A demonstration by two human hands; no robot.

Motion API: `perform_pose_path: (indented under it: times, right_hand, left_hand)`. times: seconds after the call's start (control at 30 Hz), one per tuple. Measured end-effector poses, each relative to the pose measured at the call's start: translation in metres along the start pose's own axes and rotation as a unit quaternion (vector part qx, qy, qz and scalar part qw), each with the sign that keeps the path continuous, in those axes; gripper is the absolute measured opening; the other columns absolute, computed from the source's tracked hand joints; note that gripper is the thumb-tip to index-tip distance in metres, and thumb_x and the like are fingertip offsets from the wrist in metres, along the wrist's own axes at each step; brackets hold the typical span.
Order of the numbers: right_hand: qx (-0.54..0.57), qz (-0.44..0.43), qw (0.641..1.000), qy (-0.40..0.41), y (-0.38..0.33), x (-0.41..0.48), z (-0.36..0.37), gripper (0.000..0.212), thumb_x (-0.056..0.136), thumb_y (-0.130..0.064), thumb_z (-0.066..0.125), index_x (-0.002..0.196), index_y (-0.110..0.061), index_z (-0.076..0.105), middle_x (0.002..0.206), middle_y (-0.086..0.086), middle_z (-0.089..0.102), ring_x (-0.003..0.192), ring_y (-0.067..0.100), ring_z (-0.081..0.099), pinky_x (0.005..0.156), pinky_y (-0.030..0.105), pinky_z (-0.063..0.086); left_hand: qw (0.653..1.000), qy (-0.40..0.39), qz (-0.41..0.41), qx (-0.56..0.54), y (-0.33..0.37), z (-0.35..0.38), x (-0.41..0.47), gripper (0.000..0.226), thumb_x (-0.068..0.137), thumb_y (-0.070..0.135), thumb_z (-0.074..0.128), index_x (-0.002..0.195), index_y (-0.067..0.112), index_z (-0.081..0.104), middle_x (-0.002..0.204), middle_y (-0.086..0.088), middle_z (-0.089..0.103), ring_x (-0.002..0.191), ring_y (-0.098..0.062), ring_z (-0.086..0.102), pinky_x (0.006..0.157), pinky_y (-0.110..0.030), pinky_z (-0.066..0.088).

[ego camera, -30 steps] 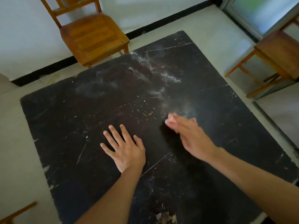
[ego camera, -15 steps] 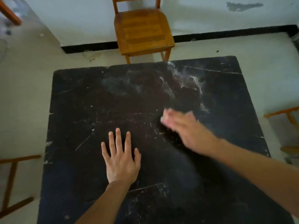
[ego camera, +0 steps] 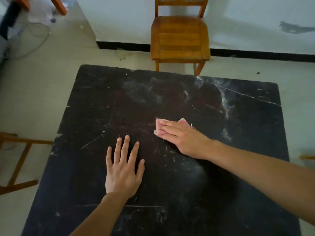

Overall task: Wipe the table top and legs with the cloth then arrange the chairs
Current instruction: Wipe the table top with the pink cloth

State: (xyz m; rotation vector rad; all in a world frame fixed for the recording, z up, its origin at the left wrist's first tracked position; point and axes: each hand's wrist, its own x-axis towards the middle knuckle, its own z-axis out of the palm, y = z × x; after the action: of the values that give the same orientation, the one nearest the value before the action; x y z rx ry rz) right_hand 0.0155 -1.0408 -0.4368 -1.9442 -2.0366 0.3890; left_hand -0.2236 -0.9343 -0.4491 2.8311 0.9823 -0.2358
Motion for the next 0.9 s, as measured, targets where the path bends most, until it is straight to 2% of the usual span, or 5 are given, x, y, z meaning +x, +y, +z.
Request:
perform_pose_path:
  times: [0.1,0.2,0.4,0.6,0.9]
  right_hand:
    - [-0.042,0.221,0.971,0.076,0.083,0.029,-0.035,0.046,0.098,0.001,0.044,0.137,-0.023,0.049,0.148,0.002,0.043,0.140,0.020,0.037,0.115,0.059,0.025]
    - [-0.031,0.505,0.852,0.137,0.147,0.046,-0.090,0.035,0.093,0.003,0.048,0.124,-0.012,0.051,0.120,0.013,0.057,0.116,0.030,0.055,0.100,0.051,0.046]
    - [0.001,0.133,0.991,0.006,0.053,0.069,-0.037,0.054,0.099,-0.001,0.038,0.146,-0.026,0.040,0.157,-0.006,0.030,0.147,0.010,0.019,0.119,0.049,0.003]
    - [-0.019,0.530,0.836,0.139,0.144,0.062,-0.084,0.039,0.092,-0.004,0.056,0.129,-0.011,0.046,0.104,0.006,0.054,0.108,0.026,0.058,0.095,0.045,0.049]
    - [-0.038,0.183,0.979,0.079,-0.059,-0.112,0.019,0.058,0.089,0.001,0.042,0.145,-0.010,0.044,0.152,0.010,0.039,0.141,0.024,0.036,0.103,0.048,0.041]
  left_hand:
    - [1.000,0.008,0.001,-0.005,-0.001,0.000,0.002,0.056,0.096,0.049,0.025,0.143,0.022,0.037,0.157,-0.009,0.023,0.147,-0.027,0.013,0.115,-0.053,0.015]
    - [1.000,0.007,0.002,-0.001,-0.001,0.000,0.001,0.055,0.096,0.049,0.026,0.143,0.022,0.036,0.157,-0.009,0.023,0.147,-0.027,0.014,0.116,-0.052,0.013]
    - [1.000,-0.005,0.001,-0.001,0.000,-0.002,0.000,0.056,0.096,0.049,0.024,0.144,0.022,0.038,0.157,-0.008,0.022,0.146,-0.027,0.014,0.115,-0.052,0.014]
    - [1.000,0.002,0.006,0.009,-0.003,-0.001,0.003,0.055,0.097,0.050,0.022,0.145,0.025,0.031,0.158,-0.007,0.020,0.147,-0.026,0.011,0.116,-0.049,0.010]
    - [1.000,-0.014,-0.014,-0.014,0.001,-0.004,0.000,0.062,0.094,0.050,0.021,0.144,0.020,0.039,0.157,-0.008,0.023,0.147,-0.026,0.011,0.117,-0.051,0.012]
